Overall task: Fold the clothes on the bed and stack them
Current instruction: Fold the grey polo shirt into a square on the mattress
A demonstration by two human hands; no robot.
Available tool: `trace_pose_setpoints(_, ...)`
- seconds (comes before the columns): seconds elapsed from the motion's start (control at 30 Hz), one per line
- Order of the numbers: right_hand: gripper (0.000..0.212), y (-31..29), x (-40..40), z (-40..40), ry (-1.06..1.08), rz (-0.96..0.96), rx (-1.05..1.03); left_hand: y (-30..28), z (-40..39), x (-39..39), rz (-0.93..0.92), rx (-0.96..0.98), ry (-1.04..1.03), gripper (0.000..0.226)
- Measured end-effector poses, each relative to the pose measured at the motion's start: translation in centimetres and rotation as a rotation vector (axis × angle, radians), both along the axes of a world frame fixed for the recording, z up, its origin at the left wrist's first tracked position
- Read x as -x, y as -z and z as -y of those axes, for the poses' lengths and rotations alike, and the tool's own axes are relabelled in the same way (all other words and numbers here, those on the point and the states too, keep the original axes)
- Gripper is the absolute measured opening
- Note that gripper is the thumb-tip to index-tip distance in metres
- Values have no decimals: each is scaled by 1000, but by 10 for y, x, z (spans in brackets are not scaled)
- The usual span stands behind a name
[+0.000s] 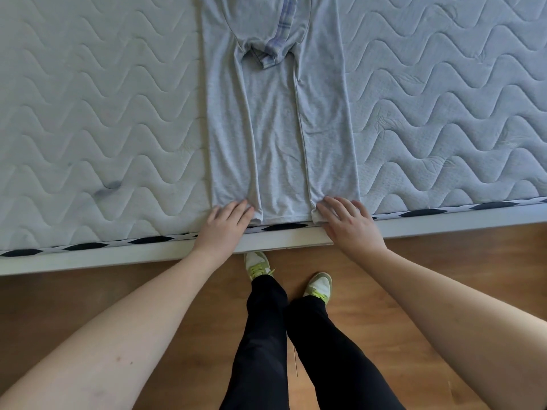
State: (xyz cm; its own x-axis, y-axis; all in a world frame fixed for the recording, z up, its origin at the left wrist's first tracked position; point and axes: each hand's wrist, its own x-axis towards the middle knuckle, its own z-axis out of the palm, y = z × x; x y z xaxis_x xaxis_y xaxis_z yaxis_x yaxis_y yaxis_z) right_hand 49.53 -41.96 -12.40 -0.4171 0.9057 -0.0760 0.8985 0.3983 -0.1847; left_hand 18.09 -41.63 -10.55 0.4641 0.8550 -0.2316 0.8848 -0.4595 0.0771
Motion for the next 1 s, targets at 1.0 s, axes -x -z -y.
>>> trace_pose_setpoints(1.0,28,-39,3,-33,-11,-107,-69,-61,-43,-4,134,24,-62,34)
